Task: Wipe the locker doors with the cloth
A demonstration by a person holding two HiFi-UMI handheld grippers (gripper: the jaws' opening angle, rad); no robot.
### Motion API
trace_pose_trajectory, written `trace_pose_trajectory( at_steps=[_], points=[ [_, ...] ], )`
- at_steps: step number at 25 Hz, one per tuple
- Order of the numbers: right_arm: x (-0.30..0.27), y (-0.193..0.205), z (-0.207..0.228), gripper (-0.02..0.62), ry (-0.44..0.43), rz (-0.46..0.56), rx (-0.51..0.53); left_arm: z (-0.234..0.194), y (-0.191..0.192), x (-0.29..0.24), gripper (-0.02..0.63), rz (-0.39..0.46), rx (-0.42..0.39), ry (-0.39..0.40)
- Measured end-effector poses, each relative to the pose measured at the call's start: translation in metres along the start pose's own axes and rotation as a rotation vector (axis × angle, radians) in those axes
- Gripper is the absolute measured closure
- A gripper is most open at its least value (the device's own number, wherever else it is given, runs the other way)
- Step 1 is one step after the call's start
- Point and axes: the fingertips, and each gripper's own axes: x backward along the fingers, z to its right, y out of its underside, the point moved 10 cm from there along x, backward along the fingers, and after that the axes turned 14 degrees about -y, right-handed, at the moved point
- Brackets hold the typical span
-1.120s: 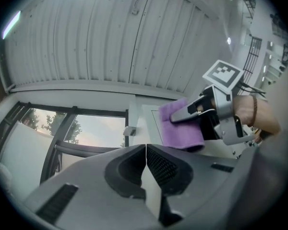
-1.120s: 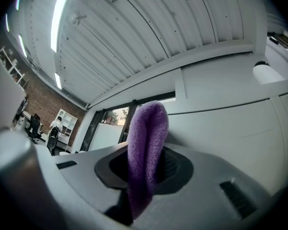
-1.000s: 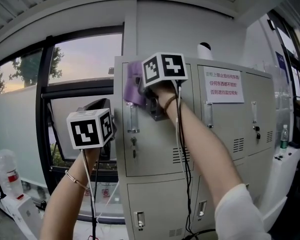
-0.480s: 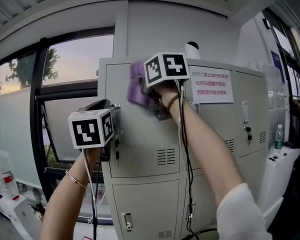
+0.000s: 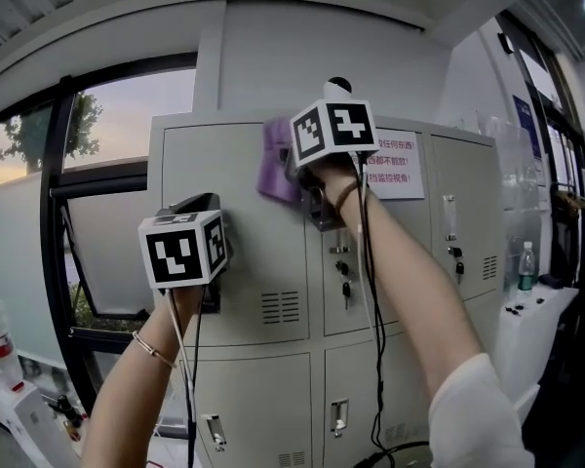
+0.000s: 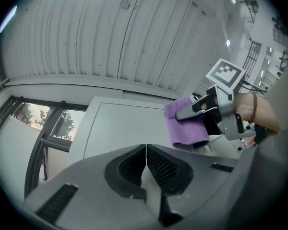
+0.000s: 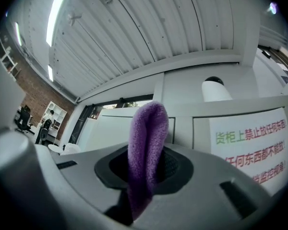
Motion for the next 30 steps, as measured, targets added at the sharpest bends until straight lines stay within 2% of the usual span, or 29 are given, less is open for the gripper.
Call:
trace_pose_trajectory(
  at_steps=[3, 16, 30],
  points=[
    [0.018, 0.0, 0.018, 0.526, 0.022, 0.0, -0.001, 0.021, -0.005, 0.001, 0.597, 0.008, 0.0, -0.008],
    [0.099, 0.013, 0.096, 0.526, 0.12, 0.014, -0.03, 0.106, 0.002, -0.005, 0.597, -0.022, 0.018, 0.053],
    [0.164, 0.022, 0.162, 0.526, 0.258, -0.003, -0.032, 0.172, 0.001, -0.014, 0.597, -0.026, 0.018, 0.115]
  ],
)
